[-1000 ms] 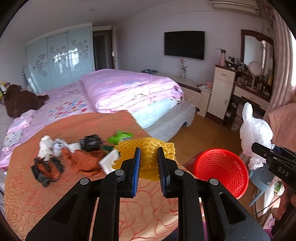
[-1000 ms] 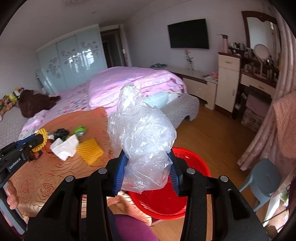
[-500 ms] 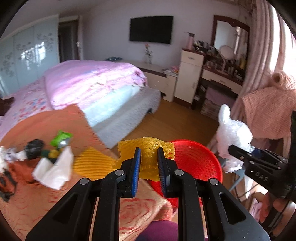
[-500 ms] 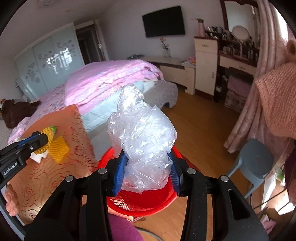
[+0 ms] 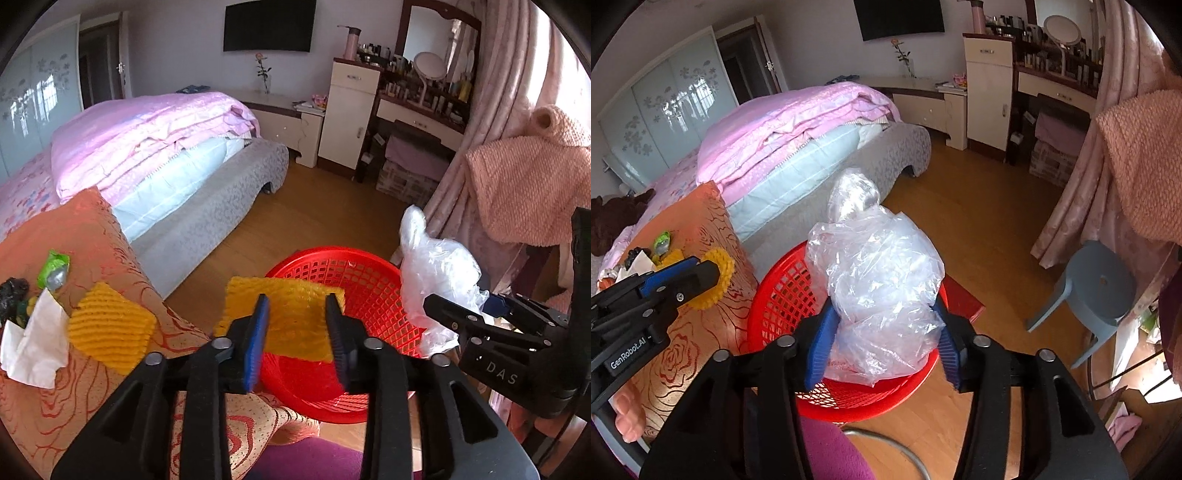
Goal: Collect trash
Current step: 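Open both grippers to drop the net and bag into the red wastebasket, then move both tools back over the trash on the bed cloth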
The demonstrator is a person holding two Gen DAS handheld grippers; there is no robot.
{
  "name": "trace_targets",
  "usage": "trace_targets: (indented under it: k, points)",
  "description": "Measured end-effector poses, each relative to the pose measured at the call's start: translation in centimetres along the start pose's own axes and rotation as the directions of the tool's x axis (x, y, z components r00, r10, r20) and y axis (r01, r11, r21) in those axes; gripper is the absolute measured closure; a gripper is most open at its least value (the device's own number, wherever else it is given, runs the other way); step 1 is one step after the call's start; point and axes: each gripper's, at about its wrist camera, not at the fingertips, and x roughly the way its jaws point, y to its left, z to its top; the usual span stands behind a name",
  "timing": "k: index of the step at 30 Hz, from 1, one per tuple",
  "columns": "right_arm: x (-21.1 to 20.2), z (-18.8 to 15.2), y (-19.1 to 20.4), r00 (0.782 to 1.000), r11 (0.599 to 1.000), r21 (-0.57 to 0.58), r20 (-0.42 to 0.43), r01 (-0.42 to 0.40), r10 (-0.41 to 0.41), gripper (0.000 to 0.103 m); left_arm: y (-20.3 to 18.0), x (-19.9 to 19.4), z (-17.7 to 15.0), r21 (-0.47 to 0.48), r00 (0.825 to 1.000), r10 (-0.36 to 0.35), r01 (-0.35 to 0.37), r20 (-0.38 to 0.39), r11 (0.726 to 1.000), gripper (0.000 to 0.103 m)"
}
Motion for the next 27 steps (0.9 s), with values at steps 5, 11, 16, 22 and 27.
trace_targets:
  k: [5,11,16,22,27]
  points:
    - [0.1,-0.1,-0.2,1.000,1.000,0.014,0.001,0.002,-0.002,0.036,0.5,0.0,-0.2,-0.017,1.000,0.002,-0.002,-0.003,1.000,0.054]
    - [-0.1,-0.2,-0.1,1.000,1.000,0.013,0.004,0.003,-0.003,0.035,1.0,-0.7,-0.4,-0.029,1.000,0.006,-0.006,0.017,1.000,0.044]
    - [-0.5,-0.1,0.5,1.000,1.000,-0.011,0.022,0.008,-0.007,0.035,1.2,-1.5,-0.7,-0.035,0.999,0.019,-0.018,0.035,0.999,0.042]
    - [-1.1,-0.2,1.4,0.999,0.999,-0.035,0.048,-0.009,0.010,0.035,1.9,-3.0,-1.1,-0.055,0.997,0.043,-0.040,0.058,0.998,0.041]
    - [-1.8,-0.4,2.5,0.996,0.997,-0.067,0.079,-0.037,0.042,0.035,3.5,-5.3,-1.5,-0.076,0.991,0.095,-0.088,0.092,0.993,0.039]
